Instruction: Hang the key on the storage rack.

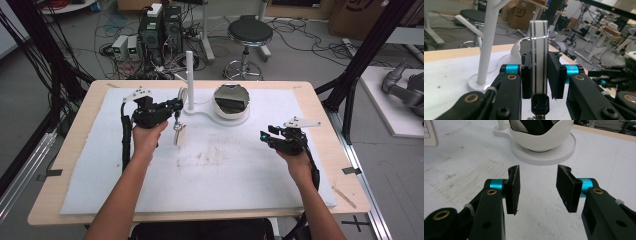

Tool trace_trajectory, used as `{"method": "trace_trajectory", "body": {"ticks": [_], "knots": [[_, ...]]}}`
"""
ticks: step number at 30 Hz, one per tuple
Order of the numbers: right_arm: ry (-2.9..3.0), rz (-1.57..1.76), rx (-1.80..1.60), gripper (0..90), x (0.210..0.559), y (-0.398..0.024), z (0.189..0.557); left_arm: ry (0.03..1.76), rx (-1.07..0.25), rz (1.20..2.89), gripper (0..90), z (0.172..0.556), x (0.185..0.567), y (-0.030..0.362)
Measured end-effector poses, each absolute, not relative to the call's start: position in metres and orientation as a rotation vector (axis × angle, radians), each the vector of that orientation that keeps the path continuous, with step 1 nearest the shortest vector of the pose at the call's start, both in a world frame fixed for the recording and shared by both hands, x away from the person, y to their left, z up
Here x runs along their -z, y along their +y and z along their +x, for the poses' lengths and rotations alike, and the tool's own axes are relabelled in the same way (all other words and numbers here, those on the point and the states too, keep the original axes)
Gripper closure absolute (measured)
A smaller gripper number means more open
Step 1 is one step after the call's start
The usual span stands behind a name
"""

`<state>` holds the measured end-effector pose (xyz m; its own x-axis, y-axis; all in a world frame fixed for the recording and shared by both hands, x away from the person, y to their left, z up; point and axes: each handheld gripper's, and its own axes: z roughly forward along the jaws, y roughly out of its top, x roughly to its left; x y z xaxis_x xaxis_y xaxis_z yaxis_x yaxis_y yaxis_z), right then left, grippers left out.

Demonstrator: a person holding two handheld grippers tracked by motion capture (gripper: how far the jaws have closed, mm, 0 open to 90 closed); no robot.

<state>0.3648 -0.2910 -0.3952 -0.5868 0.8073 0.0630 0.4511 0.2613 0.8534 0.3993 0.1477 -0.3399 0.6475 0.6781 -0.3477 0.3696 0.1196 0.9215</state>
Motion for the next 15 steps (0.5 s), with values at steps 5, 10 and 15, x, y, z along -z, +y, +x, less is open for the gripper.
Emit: {"method": "trace_trajectory", "body": {"ticks": [5, 10, 15], "knots": [[2.146, 1.141, -1.267, 55.2, 0.395, -0.291, 0.366, 0.908, -0.236, 1.446, 74.9, 0.412, 0.332, 0.151], [2.146, 1.143, -1.274, 54.7, 0.393, -0.291, 0.366, 0.892, -0.191, 1.431, 74.9, 0.427, 0.324, 0.15], [2.146, 1.138, -1.278, 54.3, 0.392, -0.292, 0.366, 0.901, -0.144, 1.422, 74.9, 0.443, 0.321, 0.149]]}}
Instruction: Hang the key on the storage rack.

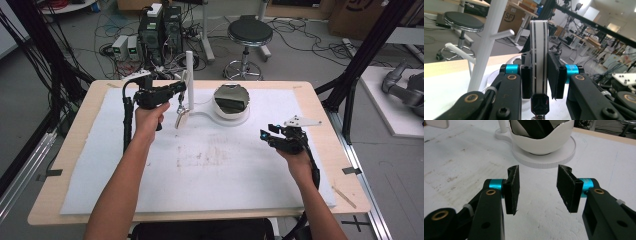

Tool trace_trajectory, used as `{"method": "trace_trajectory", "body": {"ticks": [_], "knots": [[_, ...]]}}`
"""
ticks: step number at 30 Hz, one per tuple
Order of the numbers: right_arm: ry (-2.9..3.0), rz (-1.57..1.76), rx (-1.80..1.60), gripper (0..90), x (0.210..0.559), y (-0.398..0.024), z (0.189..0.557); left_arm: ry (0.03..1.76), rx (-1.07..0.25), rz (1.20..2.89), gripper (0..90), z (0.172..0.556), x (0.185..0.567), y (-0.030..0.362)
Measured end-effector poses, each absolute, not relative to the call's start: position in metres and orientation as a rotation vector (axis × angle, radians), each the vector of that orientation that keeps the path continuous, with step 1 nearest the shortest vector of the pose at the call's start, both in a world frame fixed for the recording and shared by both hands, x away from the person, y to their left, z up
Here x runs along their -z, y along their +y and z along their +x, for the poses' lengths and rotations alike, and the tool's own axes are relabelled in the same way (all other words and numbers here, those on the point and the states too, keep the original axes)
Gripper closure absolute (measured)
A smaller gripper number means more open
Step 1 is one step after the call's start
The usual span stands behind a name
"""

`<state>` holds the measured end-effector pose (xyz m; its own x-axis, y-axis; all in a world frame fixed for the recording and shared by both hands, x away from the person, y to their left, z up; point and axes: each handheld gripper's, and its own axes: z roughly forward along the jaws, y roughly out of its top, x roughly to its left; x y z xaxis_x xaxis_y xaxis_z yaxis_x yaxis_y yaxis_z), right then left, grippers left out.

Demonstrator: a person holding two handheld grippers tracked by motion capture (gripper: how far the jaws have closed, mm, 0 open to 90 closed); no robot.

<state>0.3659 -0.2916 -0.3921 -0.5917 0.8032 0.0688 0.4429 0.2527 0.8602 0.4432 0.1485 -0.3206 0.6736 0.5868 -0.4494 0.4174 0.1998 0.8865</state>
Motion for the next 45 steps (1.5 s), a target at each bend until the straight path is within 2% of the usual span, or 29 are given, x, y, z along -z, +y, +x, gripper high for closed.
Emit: {"method": "trace_trajectory", "body": {"ticks": [8, 29, 40, 45], "knots": [[2.144, 1.131, -1.287, 54.1, 0.39, -0.292, 0.365, 0.911, -0.088, 1.412, 74.9, 0.461, 0.318, 0.145], [2.157, 1.12, -1.283, 54.2, 0.391, -0.292, 0.363, 0.977, 0.021, 1.322, 74.8, 0.482, 0.342, 0.151], [2.159, 1.116, -1.281, 54.2, 0.391, -0.291, 0.362, 1.004, 0.027, 1.291, 74.5, 0.486, 0.347, 0.151], [2.162, 1.115, -1.279, 54.2, 0.391, -0.292, 0.362, 1.028, -0.021, 1.319, 73.7, 0.487, 0.349, 0.15]]}}
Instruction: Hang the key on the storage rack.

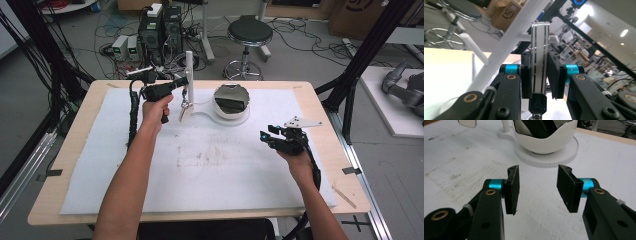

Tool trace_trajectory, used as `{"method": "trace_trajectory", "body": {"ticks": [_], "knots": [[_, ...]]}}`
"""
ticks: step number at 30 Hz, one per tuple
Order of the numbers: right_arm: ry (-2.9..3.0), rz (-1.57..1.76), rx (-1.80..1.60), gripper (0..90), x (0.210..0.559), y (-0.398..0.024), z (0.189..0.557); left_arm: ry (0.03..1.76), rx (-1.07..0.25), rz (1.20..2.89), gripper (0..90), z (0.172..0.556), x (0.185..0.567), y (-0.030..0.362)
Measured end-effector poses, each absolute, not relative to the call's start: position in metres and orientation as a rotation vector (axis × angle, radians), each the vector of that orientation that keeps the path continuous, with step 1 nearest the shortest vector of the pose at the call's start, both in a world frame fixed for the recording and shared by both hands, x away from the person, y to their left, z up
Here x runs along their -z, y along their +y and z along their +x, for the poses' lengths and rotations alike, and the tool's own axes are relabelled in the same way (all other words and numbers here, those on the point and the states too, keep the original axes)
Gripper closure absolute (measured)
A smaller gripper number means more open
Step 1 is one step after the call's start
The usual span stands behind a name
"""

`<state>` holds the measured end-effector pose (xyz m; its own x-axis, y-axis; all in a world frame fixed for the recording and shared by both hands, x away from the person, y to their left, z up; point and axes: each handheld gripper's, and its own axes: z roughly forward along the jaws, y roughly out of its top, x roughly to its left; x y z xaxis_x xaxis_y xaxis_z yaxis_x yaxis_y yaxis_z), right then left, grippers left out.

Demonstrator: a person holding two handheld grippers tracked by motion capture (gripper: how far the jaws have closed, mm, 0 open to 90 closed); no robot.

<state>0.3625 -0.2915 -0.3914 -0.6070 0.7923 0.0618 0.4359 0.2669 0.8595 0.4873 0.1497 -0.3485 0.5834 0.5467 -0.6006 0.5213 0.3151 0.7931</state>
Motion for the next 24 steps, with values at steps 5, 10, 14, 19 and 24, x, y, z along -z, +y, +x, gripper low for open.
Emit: {"method": "trace_trajectory", "body": {"ticks": [5, 10, 14, 19, 24], "knots": [[2.158, 1.115, -1.283, 54.2, 0.391, -0.292, 0.362, 1.063, -0.095, 1.349, 67.9, 0.485, 0.351, 0.149], [2.152, 1.118, -1.283, 54.2, 0.391, -0.293, 0.362, 1.078, -0.192, 1.341, 56.4, 0.477, 0.351, 0.152], [2.136, 1.118, -1.271, 51.7, 0.389, -0.296, 0.361, 1.066, -0.251, 1.349, 46.8, 0.462, 0.353, 0.157], [2.122, 1.13, -1.25, 44.7, 0.389, -0.299, 0.362, 0.992, -0.347, 1.402, 35.7, 0.438, 0.356, 0.16], [2.105, 1.112, -1.161, 32.9, 0.39, -0.3, 0.359, 0.921, -0.422, 1.44, 14.1, 0.414, 0.355, 0.169]]}}
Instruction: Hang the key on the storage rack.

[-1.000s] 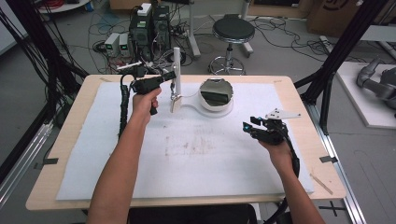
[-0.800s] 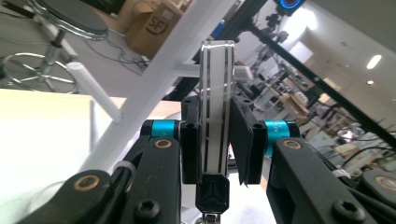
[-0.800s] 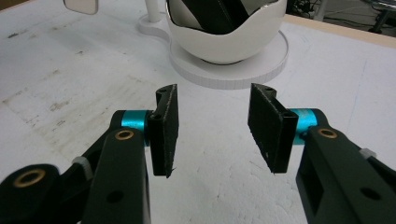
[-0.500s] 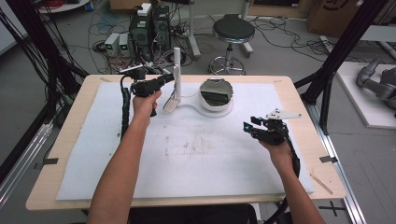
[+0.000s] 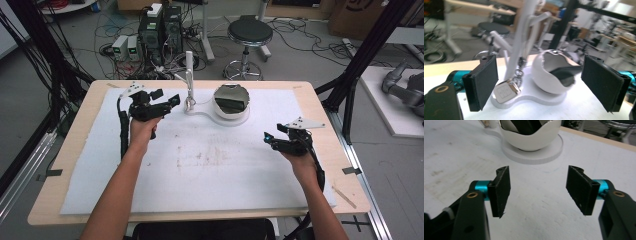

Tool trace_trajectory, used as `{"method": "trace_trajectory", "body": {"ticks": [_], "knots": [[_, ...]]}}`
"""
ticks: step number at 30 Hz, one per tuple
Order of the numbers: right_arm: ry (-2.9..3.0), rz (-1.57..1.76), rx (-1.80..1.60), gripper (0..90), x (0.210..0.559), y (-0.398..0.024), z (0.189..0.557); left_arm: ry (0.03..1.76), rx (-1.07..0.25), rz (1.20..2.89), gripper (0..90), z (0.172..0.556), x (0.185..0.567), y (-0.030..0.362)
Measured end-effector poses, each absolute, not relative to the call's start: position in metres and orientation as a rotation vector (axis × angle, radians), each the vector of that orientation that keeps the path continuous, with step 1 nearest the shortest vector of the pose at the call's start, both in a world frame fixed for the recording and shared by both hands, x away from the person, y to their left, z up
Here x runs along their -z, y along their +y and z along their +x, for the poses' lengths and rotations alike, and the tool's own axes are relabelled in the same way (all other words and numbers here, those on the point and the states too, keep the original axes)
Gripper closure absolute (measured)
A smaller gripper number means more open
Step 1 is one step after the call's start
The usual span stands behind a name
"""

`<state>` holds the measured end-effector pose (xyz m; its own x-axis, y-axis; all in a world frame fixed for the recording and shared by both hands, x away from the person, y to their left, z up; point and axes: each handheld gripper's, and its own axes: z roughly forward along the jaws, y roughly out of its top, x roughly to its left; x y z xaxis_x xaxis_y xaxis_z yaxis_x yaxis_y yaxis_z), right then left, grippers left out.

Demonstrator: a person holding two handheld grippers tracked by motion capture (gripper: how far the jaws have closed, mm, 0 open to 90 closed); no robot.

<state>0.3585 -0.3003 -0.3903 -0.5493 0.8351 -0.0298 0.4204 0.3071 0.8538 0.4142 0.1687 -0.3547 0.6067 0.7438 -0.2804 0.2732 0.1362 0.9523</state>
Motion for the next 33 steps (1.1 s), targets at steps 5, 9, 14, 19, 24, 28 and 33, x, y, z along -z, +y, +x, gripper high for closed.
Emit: {"method": "trace_trajectory", "body": {"ticks": [5, 9, 14, 19, 24, 28, 33], "knots": [[2.078, 1.107, -1.125, 25.8, 0.392, -0.305, 0.357, 0.83, -0.496, 1.531, 14.3, 0.395, 0.358, 0.179], [2.079, 1.081, -1.1, 23.3, 0.393, -0.308, 0.356, 0.763, -0.539, 1.587, 14.6, 0.382, 0.363, 0.186], [2.069, 1.063, -1.092, 22.0, 0.394, -0.311, 0.352, 0.746, -0.564, 1.637, 14.6, 0.371, 0.372, 0.189], [2.071, 1.02, -1.098, 21.3, 0.394, -0.313, 0.35, 0.779, -0.571, 1.63, 14.6, 0.364, 0.382, 0.192], [2.082, 1.018, -1.075, 21.3, 0.395, -0.314, 0.35, 0.813, -0.559, 1.612, 14.6, 0.359, 0.393, 0.195], [2.084, 1.015, -1.071, 21.3, 0.395, -0.313, 0.35, 0.83, -0.556, 1.615, 14.6, 0.356, 0.4, 0.198], [2.085, 1.021, -1.065, 21.3, 0.395, -0.31, 0.349, 0.852, -0.555, 1.611, 14.5, 0.353, 0.405, 0.203]]}}
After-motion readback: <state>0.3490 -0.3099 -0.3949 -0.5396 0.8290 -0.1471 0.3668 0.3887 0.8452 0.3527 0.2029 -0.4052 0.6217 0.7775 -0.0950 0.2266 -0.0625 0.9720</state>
